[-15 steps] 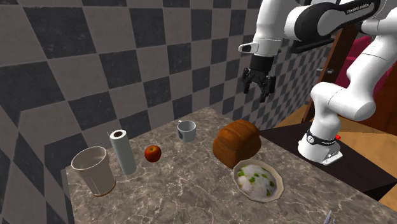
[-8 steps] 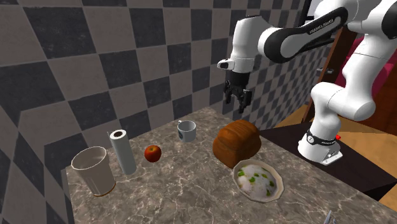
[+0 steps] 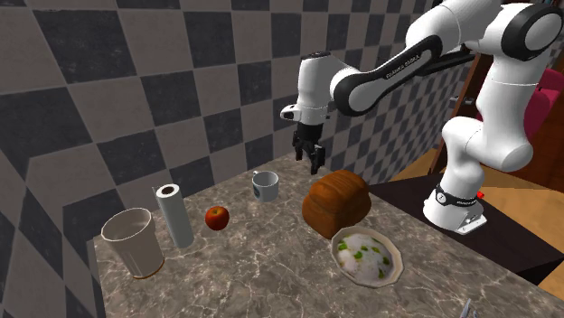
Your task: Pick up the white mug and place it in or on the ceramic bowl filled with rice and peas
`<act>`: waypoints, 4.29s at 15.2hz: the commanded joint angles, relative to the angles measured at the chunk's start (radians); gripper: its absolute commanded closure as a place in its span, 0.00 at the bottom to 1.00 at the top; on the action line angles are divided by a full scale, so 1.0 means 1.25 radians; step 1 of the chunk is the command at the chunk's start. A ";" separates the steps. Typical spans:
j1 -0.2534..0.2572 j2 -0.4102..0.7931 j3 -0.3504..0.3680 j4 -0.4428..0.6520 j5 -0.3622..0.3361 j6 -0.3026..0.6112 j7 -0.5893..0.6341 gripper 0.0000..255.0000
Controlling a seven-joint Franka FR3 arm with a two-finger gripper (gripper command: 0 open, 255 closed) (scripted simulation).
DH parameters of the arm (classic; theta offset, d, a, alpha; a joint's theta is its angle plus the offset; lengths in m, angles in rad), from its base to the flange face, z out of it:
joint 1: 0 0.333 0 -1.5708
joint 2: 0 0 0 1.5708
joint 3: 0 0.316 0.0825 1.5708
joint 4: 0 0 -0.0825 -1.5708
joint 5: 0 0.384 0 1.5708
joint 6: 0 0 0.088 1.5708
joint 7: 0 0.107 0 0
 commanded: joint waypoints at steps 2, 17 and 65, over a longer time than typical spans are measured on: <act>-0.011 0.095 -0.007 0.069 0.009 0.019 -0.029 0.00; -0.065 0.431 -0.005 0.333 0.038 0.073 -0.100 0.00; -0.059 0.317 -0.019 0.440 0.017 -0.147 -0.096 1.00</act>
